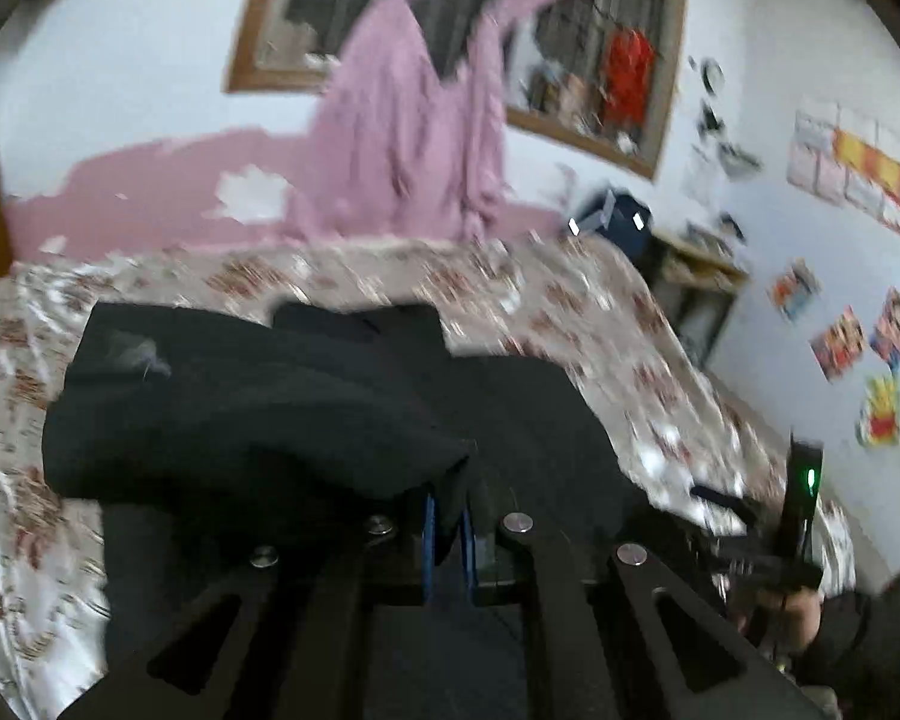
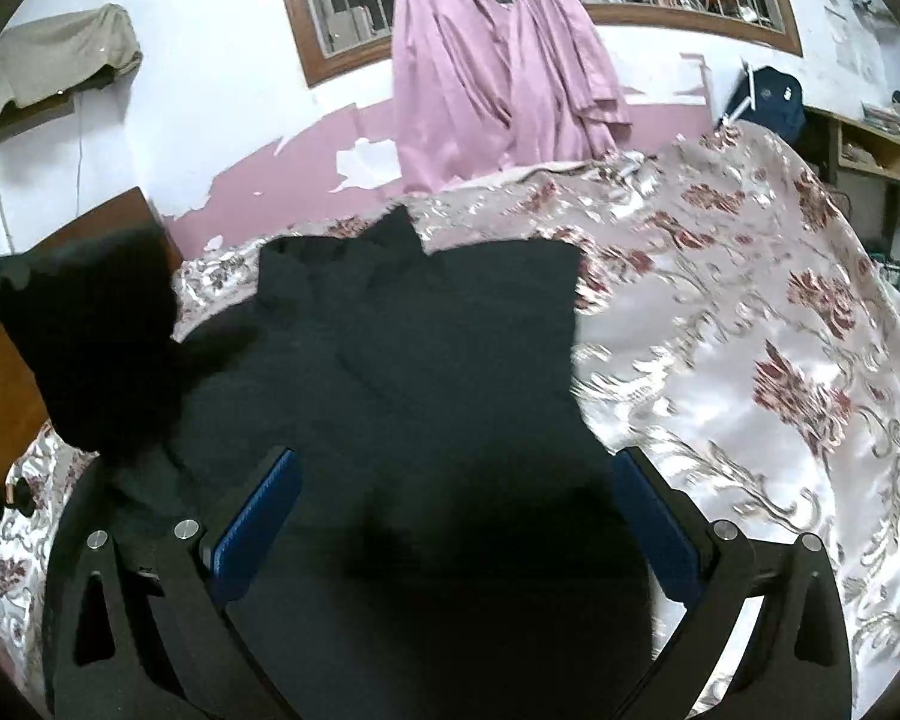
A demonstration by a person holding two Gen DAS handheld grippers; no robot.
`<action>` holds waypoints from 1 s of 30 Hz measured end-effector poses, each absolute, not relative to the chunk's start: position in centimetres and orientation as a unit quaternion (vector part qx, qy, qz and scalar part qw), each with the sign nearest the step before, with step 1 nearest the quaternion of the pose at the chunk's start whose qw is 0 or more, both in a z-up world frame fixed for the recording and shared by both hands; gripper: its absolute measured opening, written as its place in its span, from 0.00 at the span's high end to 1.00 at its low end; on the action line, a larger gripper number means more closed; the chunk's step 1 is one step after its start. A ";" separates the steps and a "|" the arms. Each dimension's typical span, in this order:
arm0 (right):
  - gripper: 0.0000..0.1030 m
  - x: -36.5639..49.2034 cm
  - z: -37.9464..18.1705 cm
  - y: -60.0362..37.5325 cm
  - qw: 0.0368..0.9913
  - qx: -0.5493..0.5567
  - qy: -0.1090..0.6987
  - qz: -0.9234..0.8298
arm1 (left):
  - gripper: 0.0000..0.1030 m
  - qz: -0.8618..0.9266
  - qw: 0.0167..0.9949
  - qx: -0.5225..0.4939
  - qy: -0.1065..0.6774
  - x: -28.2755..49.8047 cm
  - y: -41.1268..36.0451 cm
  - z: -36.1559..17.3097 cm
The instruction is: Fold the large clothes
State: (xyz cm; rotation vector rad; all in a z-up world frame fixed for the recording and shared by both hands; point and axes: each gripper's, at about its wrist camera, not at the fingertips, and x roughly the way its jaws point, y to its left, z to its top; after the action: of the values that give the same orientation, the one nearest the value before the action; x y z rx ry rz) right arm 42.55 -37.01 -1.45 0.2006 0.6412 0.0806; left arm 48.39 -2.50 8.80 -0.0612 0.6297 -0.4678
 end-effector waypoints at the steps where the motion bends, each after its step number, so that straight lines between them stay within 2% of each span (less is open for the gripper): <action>1: 0.02 42.5 -1.8 -37.5 0.942 0.096 0.318 0.043 | 0.93 -0.231 0.920 -0.025 0.316 48.4 -3.0 8.1; 8: 0.02 42.0 -3.2 -39.0 0.934 0.101 0.340 0.034 | 0.92 -0.254 0.889 -0.035 0.378 47.6 -3.5 3.6; 11: 0.02 42.0 -3.3 -38.8 0.933 0.091 0.346 0.034 | 0.86 -0.259 0.880 -0.036 0.396 47.2 -3.3 2.2; 13: 0.02 42.2 -3.2 -38.4 0.933 0.088 0.347 0.037 | 0.77 -0.274 0.874 -0.029 0.400 46.1 -2.9 1.7; 14: 0.02 42.3 -3.2 -38.1 0.933 0.086 0.348 0.039 | 0.61 -0.278 0.872 -0.026 0.401 45.9 -2.9 1.5; 15: 0.02 42.3 -3.1 -37.7 0.932 0.084 0.349 0.041 | 0.37 -0.286 0.870 -0.024 0.401 45.3 -2.7 1.3; 17: 0.02 42.1 -3.2 -36.8 0.932 0.079 0.351 0.046 | 0.25 -0.291 0.872 -0.020 0.393 44.2 -2.4 1.3; 25: 0.02 41.7 -2.9 -31.6 0.931 0.028 0.349 0.101 | 0.18 -0.257 0.880 -0.057 0.395 40.9 3.2 0.7; 30: 0.02 40.1 -2.2 -25.5 0.926 -0.054 0.326 0.182 | 0.14 -0.055 0.916 -0.064 0.393 41.2 9.6 0.1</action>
State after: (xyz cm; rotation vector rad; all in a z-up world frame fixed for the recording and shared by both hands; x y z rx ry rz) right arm 40.13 -25.54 -2.20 -0.1110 0.6694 0.3733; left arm 41.25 9.64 0.11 -0.1326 0.8083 -0.1134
